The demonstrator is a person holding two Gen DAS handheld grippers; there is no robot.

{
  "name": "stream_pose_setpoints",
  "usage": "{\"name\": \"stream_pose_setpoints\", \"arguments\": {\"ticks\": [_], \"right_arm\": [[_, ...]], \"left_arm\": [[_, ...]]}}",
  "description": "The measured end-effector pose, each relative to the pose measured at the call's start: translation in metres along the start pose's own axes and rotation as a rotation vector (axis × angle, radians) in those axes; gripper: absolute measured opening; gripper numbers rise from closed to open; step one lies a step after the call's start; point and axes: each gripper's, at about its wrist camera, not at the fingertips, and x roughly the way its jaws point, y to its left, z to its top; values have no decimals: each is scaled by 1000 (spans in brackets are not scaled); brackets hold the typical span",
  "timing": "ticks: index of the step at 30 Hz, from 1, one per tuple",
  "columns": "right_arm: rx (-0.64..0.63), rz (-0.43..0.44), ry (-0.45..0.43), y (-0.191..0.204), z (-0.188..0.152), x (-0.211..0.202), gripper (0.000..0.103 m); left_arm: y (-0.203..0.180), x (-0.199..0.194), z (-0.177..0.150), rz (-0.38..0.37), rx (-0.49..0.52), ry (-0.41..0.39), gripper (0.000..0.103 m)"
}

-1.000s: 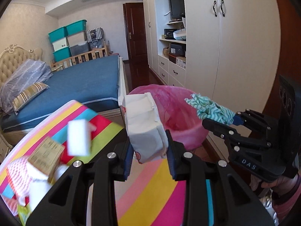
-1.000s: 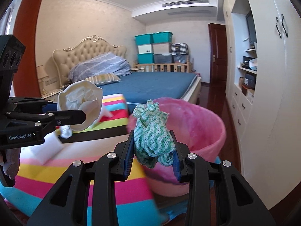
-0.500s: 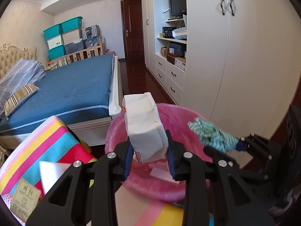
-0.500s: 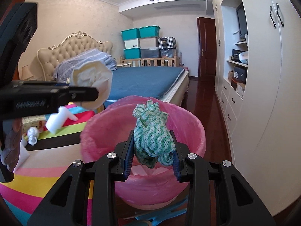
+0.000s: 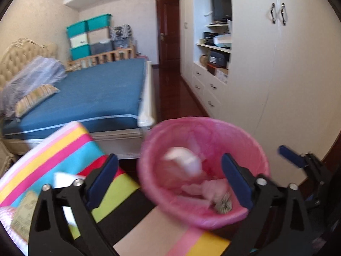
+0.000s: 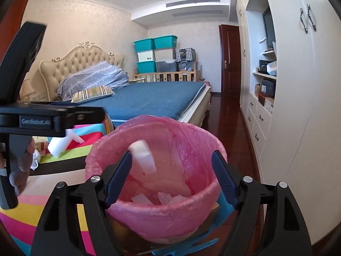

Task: Collect trash
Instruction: 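Move both tools back over the table toward the remaining trash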

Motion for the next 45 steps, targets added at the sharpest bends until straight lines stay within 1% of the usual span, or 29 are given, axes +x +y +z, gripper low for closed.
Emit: {"name": "stream_pose_setpoints", "arguments": {"ticks": [2,6,10,14,17,22,25,27,29,33,39,41,45], "right_arm": [[7,2,-5,1,-1,-8,79],[15,12,8,12,-8,-23,81],[40,51,32,26,-16,-32,81],[50,93,45,45,-24,-41,81],[44,128,61,63,-29,-44,81],[-4,186,101,100,-38,-46,81],[-26,230,123,121,-41,-47,81],[-47,242,130,136,-43,-48,81],[-70,270,143,154,-45,-48,81],[-117,317,163,187,-46,-52,81],[-146,372,203,229,-47,-53,82],[-152,389,211,244,-48,-55,82],[-188,410,226,273,-50,-57,82]], "left_arm": [[8,-16,-8,39,10,-19,98],[23,-48,-28,72,-2,-21,98],[30,-77,-52,91,6,-21,98],[35,-113,-79,118,39,-47,98],[42,-136,-97,136,34,-58,98],[67,-173,-132,177,-13,-54,98],[86,-199,-156,238,-28,-64,98],[98,-210,-166,272,-42,-63,98],[114,-225,-183,302,-70,-63,98],[139,-244,-212,363,-115,-43,98],[169,-254,-243,451,-164,-15,98],[180,-259,-248,444,-205,-7,98],[195,-271,-253,442,-283,-45,98]]}}
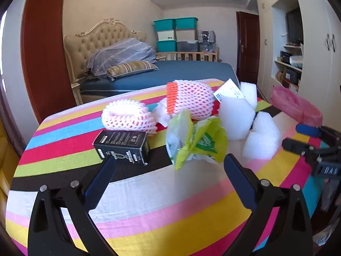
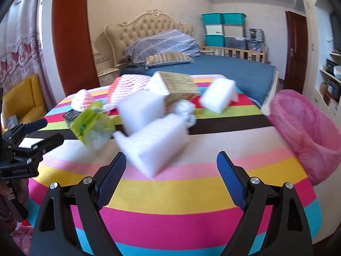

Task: Collect trash
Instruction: 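Move both tools back over the table toward the remaining trash, then grasp the white foam corner piece with the right tool while the left tool grasps the green wrapper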

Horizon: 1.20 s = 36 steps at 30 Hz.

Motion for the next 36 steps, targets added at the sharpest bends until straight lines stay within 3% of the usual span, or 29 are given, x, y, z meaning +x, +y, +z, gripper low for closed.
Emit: {"name": "stream_pose_setpoints", "arguments": {"ticks": [10,13,17,19,22,30,36], "right_arm": [[-60,-92,103,46,15,43,84],[-68,-148,140,46,15,54,84],[-24,-158,147,37,16,57,81],[-11,-137,139,33,15,55,70],[-17,-124,108,32,13,48,66],[-16,-121,34,14,3,19,64],[31,-110,5,-6,-4,10,64]], "left_arm": [[13,-13,-1,79,-86,-61,98],[13,-15,-1,83,-81,-75,98],[12,-14,-1,75,-72,-68,98],[12,-13,0,73,-72,-61,98],[10,-11,-1,73,-69,-61,98],[0,-5,0,55,-19,-42,98],[-21,16,5,-50,12,37,98]]}}
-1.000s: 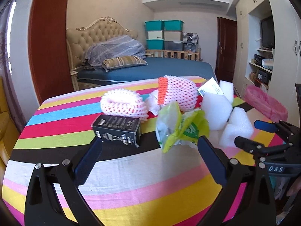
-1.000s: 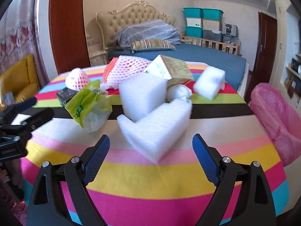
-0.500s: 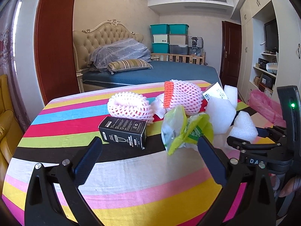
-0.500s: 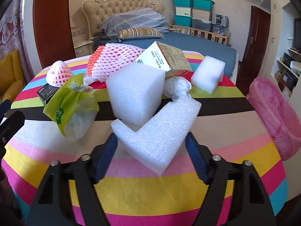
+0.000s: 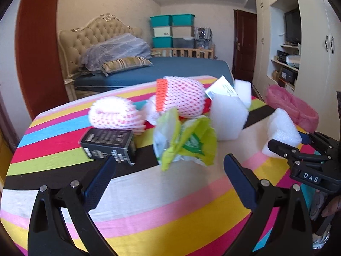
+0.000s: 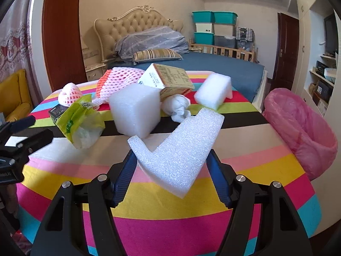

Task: Collect trash
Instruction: 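Grasp the white foam corner piece with the right tool while the left tool grasps the green wrapper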

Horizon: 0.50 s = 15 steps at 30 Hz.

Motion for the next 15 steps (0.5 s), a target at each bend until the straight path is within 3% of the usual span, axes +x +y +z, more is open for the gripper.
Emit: {"name": "stream_pose_setpoints", "arguments": {"ticks": [2,7,10,11,15], "right_arm": [[17,5,-2,-4,-1,0,64],[16,16,-28,-7,0,-5,64],[17,16,-39,-8,-1,-9,64],[17,17,-41,-9,-1,-10,64],[10,20,-54,-9,-3,-13,64]], "left_arm": [[-8,12,5,-13,25,23,98],[-19,43,19,35,69,77,97],[-20,59,20,33,74,130,76],[-20,62,20,14,69,149,56],[-15,47,15,-31,36,98,41]]}}
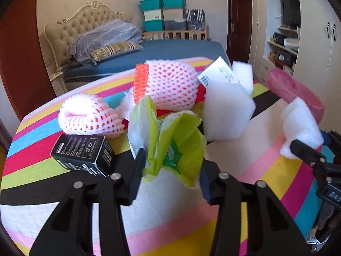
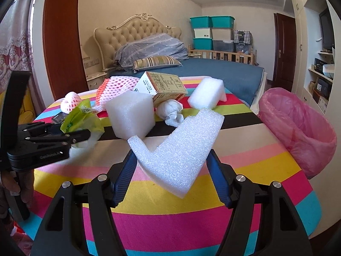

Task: Collect trash
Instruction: 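Grasp the white foam corner piece with the right tool while the left tool grasps the green wrapper, then carry the foam piece and wrapper to the wastebasket and open both tools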

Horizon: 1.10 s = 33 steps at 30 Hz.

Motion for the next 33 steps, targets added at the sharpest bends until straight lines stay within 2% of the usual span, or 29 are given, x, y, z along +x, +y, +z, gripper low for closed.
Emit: {"name": "stream_pose_setpoints", "arguments": {"ticks": [8,13,20,33], "right_arm": [[-24,11,-24,5,-2,-8,64],[-27,7,-45,3,-2,-15,64],[-8,-1,-55,-9,-5,-22,64],[8,-17,-83,-32,-13,-40,64]], "left_arm": [[-10,-40,-16,-18,9,-144,37],[-23,-52,-20,-15,43,-195,37],[-35,-60,-21,-22,78,-221,37],[-58,-59,-20,-63,141,-213,37]]}}
